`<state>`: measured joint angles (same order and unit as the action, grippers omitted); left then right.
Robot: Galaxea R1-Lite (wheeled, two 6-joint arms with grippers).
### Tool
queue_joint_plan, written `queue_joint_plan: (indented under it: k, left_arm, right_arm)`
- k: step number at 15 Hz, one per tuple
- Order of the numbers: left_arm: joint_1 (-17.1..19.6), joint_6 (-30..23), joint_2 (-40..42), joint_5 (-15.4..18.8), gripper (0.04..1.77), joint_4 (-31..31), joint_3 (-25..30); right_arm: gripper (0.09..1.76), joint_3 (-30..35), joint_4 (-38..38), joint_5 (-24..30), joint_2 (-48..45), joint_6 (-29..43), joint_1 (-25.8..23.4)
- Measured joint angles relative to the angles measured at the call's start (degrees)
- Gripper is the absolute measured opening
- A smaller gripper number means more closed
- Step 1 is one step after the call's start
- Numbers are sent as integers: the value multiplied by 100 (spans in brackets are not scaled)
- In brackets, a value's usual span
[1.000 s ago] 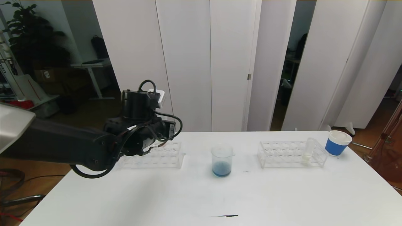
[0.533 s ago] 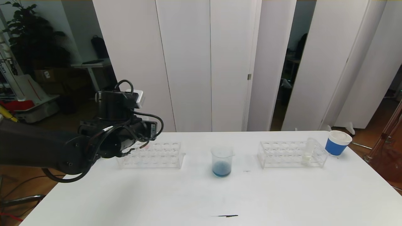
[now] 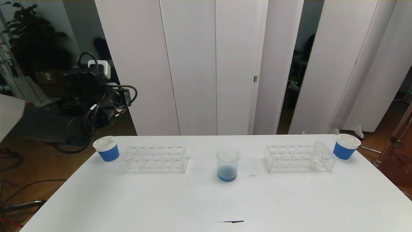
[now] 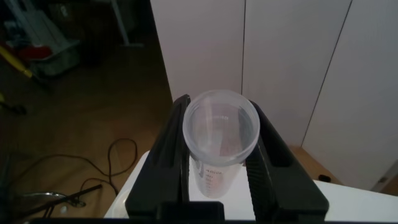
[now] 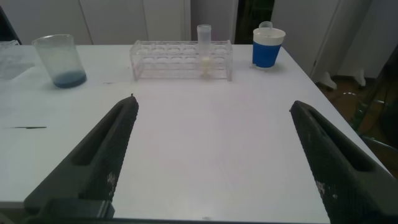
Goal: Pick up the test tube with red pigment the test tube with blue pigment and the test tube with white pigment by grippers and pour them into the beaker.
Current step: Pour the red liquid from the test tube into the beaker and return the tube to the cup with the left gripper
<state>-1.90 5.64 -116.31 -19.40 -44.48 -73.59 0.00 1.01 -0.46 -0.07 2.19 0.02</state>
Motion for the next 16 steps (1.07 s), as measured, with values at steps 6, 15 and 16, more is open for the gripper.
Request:
queue_joint_plan:
  k: [6,15,16]
  left_arm:
    - [820,524,-983,-34,60,-675,-408]
    - [1025,532,-1897,-34,60,-816,-485]
    - [1033,533,-1964,-33,60,-848,-457]
  right_arm:
    - [175,0,2,2,0,1,0]
    - [175,0,2,2,0,1,0]
    - [175,0,2,2,0,1,0]
